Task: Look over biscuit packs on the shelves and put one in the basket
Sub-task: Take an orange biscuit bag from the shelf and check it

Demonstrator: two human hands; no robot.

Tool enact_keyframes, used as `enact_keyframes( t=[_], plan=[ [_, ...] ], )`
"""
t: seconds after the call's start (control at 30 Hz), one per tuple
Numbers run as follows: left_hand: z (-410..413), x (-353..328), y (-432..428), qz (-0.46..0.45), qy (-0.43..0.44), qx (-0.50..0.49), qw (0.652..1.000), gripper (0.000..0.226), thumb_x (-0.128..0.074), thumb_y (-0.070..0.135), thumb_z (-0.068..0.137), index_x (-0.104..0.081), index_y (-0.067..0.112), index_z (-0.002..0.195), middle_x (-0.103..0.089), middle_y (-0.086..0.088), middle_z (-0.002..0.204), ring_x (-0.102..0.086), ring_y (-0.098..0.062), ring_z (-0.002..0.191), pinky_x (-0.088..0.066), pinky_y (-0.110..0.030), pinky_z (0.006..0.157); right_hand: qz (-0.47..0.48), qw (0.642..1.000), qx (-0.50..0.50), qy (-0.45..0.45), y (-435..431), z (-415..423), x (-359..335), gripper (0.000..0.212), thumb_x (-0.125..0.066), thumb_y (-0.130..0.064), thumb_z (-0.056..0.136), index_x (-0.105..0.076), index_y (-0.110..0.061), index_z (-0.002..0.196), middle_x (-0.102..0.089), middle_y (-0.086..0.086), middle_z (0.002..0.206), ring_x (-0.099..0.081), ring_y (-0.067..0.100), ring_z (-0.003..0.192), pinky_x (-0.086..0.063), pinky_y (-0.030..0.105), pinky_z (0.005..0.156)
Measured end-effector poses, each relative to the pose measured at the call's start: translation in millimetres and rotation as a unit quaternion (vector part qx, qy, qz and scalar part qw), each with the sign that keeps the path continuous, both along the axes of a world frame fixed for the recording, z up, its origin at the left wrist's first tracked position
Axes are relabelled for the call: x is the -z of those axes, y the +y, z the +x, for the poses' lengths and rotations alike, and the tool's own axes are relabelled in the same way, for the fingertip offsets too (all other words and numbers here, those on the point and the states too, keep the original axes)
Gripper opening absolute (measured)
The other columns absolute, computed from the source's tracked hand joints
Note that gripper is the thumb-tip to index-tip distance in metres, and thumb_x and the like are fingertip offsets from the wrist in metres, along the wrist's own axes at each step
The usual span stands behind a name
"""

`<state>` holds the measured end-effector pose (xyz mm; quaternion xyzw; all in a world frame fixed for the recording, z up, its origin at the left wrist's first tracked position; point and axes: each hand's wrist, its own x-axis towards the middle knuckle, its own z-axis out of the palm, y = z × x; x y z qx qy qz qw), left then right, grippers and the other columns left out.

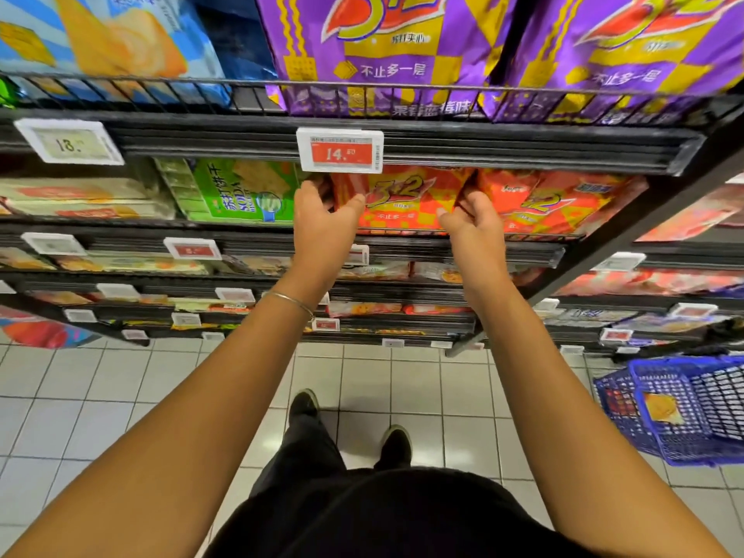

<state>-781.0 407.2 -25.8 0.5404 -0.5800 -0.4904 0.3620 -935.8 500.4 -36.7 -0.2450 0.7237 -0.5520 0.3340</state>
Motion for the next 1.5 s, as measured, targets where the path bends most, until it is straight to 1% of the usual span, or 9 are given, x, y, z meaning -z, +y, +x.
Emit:
enact_keyframes(
  t=[0.2, 0.37, 0.5, 0.63, 0.83, 0.97, 1.23, 1.4, 1.5],
  plan=[
    [-9.4, -4.6, 0.6, 0.024, -0.041, 0.003, 0.999, 0.035, -0.074, 0.025, 0.092, -0.062, 0.009, 0.12, -0.058, -0.016, 0.131, -0.065, -0.029, 0.112, -0.052, -0.049, 0.104, 0.012, 1.0, -0.001, -0.011, -5.0, -1.9, 0.9, 0.053, -0.066, -0.024, 0.1, -0.047, -0.017, 0.149, -0.049, 0.002, 0.151, -0.049, 0.015, 0.137, -0.043, 0.032, 0.102],
    [-19.9, -2.4, 17.3, 0.005, -0.071, 0.005, 0.997, 0.031, -0.074, 0.022, 0.091, -0.05, 0.015, 0.108, -0.033, -0.008, 0.134, -0.048, -0.004, 0.097, -0.046, -0.022, 0.087, 0.018, 1.0, -0.01, -0.018, -0.7, -7.0, -3.8, 0.047, -0.064, -0.021, 0.102, -0.052, -0.016, 0.147, -0.053, 0.002, 0.148, -0.052, 0.016, 0.135, -0.047, 0.036, 0.11],
    [-18.6, -2.1, 24.6, 0.02, -0.034, 0.011, 0.999, 0.039, -0.071, 0.011, 0.086, -0.047, 0.019, 0.116, -0.045, -0.01, 0.13, -0.057, -0.029, 0.113, -0.053, -0.049, 0.101, 0.015, 0.999, -0.016, -0.043, 5.7, -9.0, -6.1, 0.037, -0.062, -0.018, 0.103, -0.057, -0.017, 0.14, -0.056, 0.001, 0.143, -0.055, 0.014, 0.132, -0.046, 0.037, 0.11],
    [-14.7, -6.3, 25.5, 0.046, -0.006, 0.005, 0.999, 0.042, -0.068, 0.009, 0.082, -0.049, 0.028, 0.115, -0.054, -0.015, 0.134, -0.058, -0.033, 0.118, -0.053, -0.056, 0.101, 0.005, 0.998, -0.029, -0.059, 9.8, -9.8, -9.6, 0.023, -0.059, -0.022, 0.101, -0.059, -0.002, 0.114, -0.06, 0.005, 0.107, -0.057, 0.02, 0.1, -0.05, 0.047, 0.098],
    [-14.2, -9.6, 29.6, 0.042, 0.031, 0.0, 0.999, 0.05, -0.069, 0.0, 0.085, -0.052, 0.016, 0.129, -0.055, -0.018, 0.136, -0.06, -0.036, 0.118, -0.055, -0.057, 0.098, -0.035, 0.995, -0.041, -0.08, 15.8, -8.9, -12.3, 0.042, -0.059, -0.032, 0.091, -0.06, -0.004, 0.123, -0.06, 0.003, 0.108, -0.057, 0.008, 0.103, -0.048, 0.04, 0.107],
    [-11.3, -15.2, 29.9, 0.019, 0.066, -0.018, 0.998, 0.058, -0.068, -0.004, 0.084, -0.053, 0.022, 0.134, -0.057, -0.014, 0.137, -0.061, -0.03, 0.121, -0.054, -0.053, 0.103, -0.064, 0.995, -0.03, -0.071, 15.7, -6.3, -20.3, 0.063, -0.063, -0.036, 0.083, -0.056, -0.019, 0.143, -0.056, 0.0, 0.143, -0.058, 0.01, 0.129, -0.049, 0.029, 0.107],
    [-1.5, -19.3, 31.1, -0.006, 0.115, 0.007, 0.993, 0.065, -0.065, -0.009, 0.085, -0.054, 0.019, 0.143, -0.07, 0.005, 0.122, -0.068, -0.002, 0.102, -0.061, -0.029, 0.089, -0.087, 0.993, -0.014, -0.074, 19.1, 0.3, -24.1, 0.056, -0.065, -0.034, 0.084, -0.058, -0.022, 0.138, -0.056, -0.001, 0.142, -0.057, -0.003, 0.121, -0.047, 0.012, 0.091],
    [4.2, -20.4, 18.8, -0.011, 0.085, 0.017, 0.996, 0.059, -0.07, 0.005, 0.081, -0.057, 0.016, 0.138, -0.059, -0.015, 0.138, -0.062, -0.029, 0.123, -0.059, -0.049, 0.098, -0.096, 0.994, -0.031, -0.044, 15.7, -3.0, -31.8, 0.028, -0.061, -0.028, 0.086, -0.067, -0.01, 0.107, -0.056, 0.018, 0.119, -0.058, 0.006, 0.097, -0.044, 0.016, 0.088],
    [10.9, -13.5, 16.7, -0.03, 0.069, 0.01, 0.997, 0.06, -0.072, -0.001, 0.087, -0.056, 0.018, 0.141, -0.06, -0.01, 0.138, -0.063, -0.025, 0.121, -0.061, -0.032, 0.087, -0.119, 0.991, -0.014, -0.053, 18.9, -1.5, -33.8, 0.027, -0.062, -0.023, 0.08, -0.073, -0.023, 0.105, -0.062, 0.01, 0.121, -0.063, 0.004, 0.104, -0.048, 0.017, 0.09]
  ],
)
